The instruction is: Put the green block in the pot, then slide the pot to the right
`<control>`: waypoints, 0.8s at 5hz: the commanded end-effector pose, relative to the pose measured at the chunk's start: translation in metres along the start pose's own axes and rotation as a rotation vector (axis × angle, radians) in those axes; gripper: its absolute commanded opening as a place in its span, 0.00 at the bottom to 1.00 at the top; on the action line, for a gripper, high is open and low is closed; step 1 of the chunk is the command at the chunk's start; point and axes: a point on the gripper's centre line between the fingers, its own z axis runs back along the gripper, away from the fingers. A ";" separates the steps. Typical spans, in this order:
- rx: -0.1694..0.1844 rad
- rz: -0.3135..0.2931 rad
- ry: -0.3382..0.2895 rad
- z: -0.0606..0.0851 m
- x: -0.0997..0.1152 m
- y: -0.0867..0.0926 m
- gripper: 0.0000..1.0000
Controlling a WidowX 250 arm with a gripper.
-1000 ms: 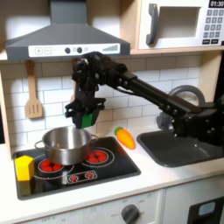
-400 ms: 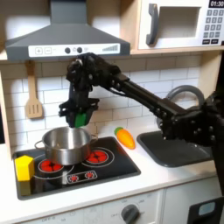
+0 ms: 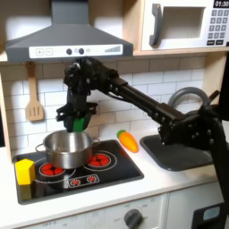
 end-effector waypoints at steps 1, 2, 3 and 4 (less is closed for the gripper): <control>0.001 -0.006 0.003 -0.002 0.002 0.002 0.00; -0.004 -0.011 0.016 -0.005 0.001 0.002 1.00; 0.006 -0.022 0.032 -0.009 0.001 0.003 1.00; 0.003 -0.032 0.047 -0.015 -0.003 0.001 1.00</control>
